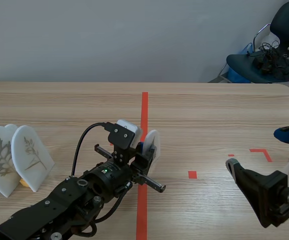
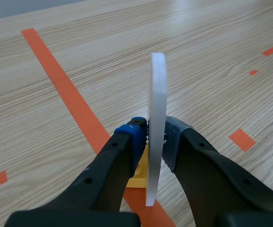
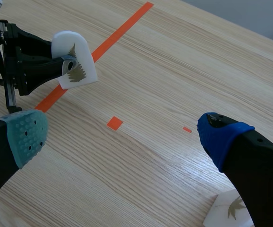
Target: Do the leaf sorting experiment
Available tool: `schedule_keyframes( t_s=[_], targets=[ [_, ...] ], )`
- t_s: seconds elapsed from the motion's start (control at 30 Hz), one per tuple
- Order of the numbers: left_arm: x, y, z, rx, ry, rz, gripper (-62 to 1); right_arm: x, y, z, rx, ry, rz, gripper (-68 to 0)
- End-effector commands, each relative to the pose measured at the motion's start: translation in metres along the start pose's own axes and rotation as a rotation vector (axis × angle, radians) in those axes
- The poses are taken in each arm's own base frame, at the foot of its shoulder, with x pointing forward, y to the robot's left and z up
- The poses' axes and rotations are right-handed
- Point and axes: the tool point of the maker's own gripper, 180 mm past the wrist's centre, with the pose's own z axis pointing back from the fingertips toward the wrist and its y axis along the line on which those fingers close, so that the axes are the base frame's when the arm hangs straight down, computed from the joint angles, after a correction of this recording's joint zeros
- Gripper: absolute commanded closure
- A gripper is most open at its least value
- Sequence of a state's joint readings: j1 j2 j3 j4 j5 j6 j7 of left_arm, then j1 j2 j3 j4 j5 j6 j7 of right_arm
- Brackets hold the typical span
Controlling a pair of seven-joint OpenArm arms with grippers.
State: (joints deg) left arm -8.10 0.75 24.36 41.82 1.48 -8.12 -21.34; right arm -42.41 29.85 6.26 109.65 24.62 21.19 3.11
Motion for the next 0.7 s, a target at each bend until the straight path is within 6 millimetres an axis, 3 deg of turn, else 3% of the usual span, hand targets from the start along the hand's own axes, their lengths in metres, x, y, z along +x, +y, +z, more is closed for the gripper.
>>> schedule_keyframes(
  t_s=[0.0,0.2,0.4,0.67],
  targets=[
    [0.011,0.001,-0.001,0.002,-0.039,0.003,-9.7,0.011,-0.004,-0.001,-0.011,-0.036,0.011,-67.9],
    [0.015,0.001,-0.002,0.001,-0.051,0.001,-8.5,0.011,-0.004,-0.001,-0.011,-0.036,0.011,-67.9],
    [0.035,-0.002,0.003,-0.009,-0.082,-0.017,-8.5,0.011,-0.004,-0.001,-0.011,-0.036,0.011,-67.9],
    [0.055,0.003,0.037,0.013,-0.081,-0.016,-8.5,0.011,-0.004,-0.001,-0.011,-0.036,0.011,-67.9]
  ],
)
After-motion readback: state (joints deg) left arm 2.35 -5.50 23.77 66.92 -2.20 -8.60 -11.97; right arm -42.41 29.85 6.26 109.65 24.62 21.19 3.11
